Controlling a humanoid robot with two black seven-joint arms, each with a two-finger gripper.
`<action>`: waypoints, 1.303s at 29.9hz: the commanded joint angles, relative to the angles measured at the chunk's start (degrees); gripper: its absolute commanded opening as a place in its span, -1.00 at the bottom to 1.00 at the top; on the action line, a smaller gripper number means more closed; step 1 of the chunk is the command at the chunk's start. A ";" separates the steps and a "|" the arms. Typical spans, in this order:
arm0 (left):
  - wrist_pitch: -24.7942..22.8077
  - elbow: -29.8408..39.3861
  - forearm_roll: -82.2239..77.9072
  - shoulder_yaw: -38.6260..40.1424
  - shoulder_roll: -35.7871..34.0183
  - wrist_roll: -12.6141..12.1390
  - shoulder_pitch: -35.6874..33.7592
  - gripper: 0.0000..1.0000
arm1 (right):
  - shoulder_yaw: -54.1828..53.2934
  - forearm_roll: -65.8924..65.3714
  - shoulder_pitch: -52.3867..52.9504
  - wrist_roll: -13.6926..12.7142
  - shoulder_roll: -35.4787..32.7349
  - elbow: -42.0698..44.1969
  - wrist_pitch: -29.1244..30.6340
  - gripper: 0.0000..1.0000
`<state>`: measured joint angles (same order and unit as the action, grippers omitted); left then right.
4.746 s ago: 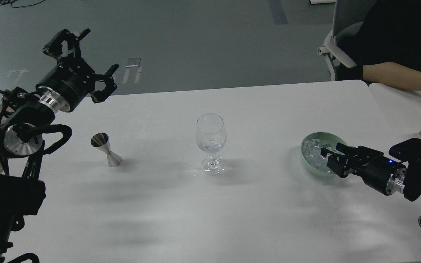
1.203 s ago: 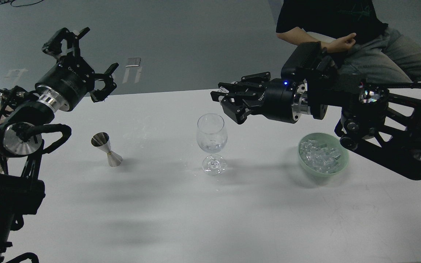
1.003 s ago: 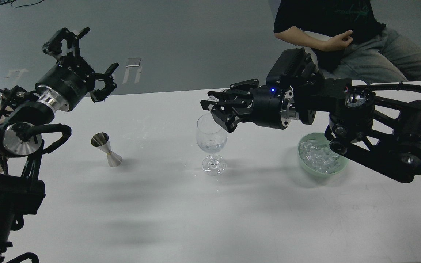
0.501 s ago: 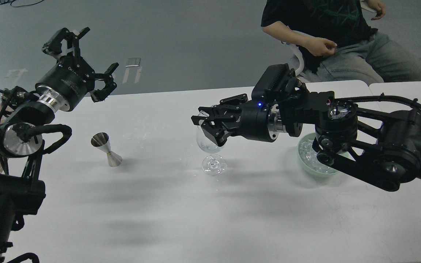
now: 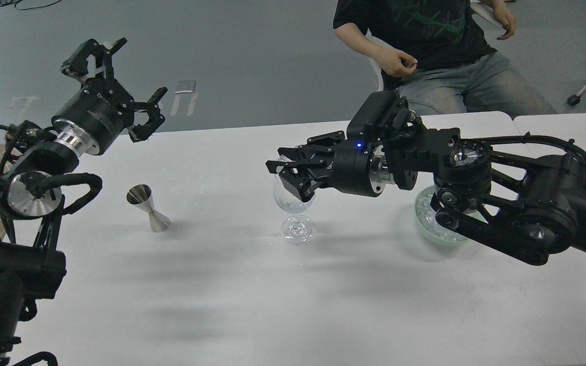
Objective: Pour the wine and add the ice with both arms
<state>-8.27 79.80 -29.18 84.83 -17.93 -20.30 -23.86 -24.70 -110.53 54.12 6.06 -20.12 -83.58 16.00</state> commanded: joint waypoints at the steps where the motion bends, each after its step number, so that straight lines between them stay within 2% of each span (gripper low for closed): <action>1: 0.00 0.00 0.00 -0.01 -0.08 0.00 -0.05 0.96 | 0.00 0.06 0.11 0.01 -0.09 0.00 0.08 -0.17; 8: 0.00 0.00 0.00 -0.01 -0.08 0.00 -0.05 0.96 | -0.44 0.06 0.11 -0.08 -0.27 -0.18 -0.01 -0.06; 11: 0.00 0.00 0.00 -0.01 -0.08 0.00 -0.05 0.96 | -1.67 0.41 0.20 0.01 -0.35 -0.09 -0.01 0.07; 13: 0.00 0.00 0.00 -0.01 -0.08 0.00 -0.05 0.96 | -4.39 1.02 0.20 -0.08 -0.35 0.17 -0.01 0.29; 14: 0.00 0.00 0.00 -0.01 -0.08 0.00 -0.05 0.96 | -6.57 1.28 0.29 0.09 -0.27 0.43 -0.01 0.59; 16: 0.00 0.00 0.00 -0.01 -0.08 0.00 -0.14 0.96 | -11.22 1.90 0.11 0.18 0.08 1.74 -0.18 0.92; 18: 0.00 0.00 0.00 -0.01 -0.08 0.00 -0.14 0.96 | -14.86 3.57 0.11 0.18 0.09 3.34 -0.10 0.94; 23: 0.00 -0.35 0.09 0.08 -0.17 0.09 -0.14 0.96 | -25.38 16.64 3.53 0.18 4.30 15.96 -0.27 1.00; 26: 0.00 -0.70 0.00 0.08 -0.26 0.00 -0.40 0.96 | -27.94 20.87 4.94 0.36 6.06 21.33 -0.97 1.00; 31: 0.09 -3.59 0.00 -0.01 -0.08 0.00 -1.01 0.96 | -34.71 33.69 9.33 0.80 12.38 37.58 -1.06 1.00; 35: 0.18 -6.67 0.26 -0.01 0.09 0.35 -2.24 0.96 | -35.51 38.89 10.92 0.89 13.88 43.14 -1.32 1.00; 37: 0.09 -10.61 0.88 -0.19 0.27 1.58 -4.52 0.95 | -36.39 43.89 11.10 0.89 14.67 45.60 -4.91 1.00; 38: 0.09 -10.63 0.88 -0.19 0.27 1.58 -4.53 0.95 | -36.39 43.91 11.10 0.89 14.68 45.61 -4.93 1.00; 39: 0.35 -12.63 0.88 -0.80 0.27 1.67 -6.27 0.95 | -36.48 46.35 11.10 0.89 15.37 46.57 -7.45 1.00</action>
<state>-8.10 70.92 -28.53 84.73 -17.77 -19.25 -27.50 -60.71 -68.95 65.01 6.93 -5.86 -39.32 12.57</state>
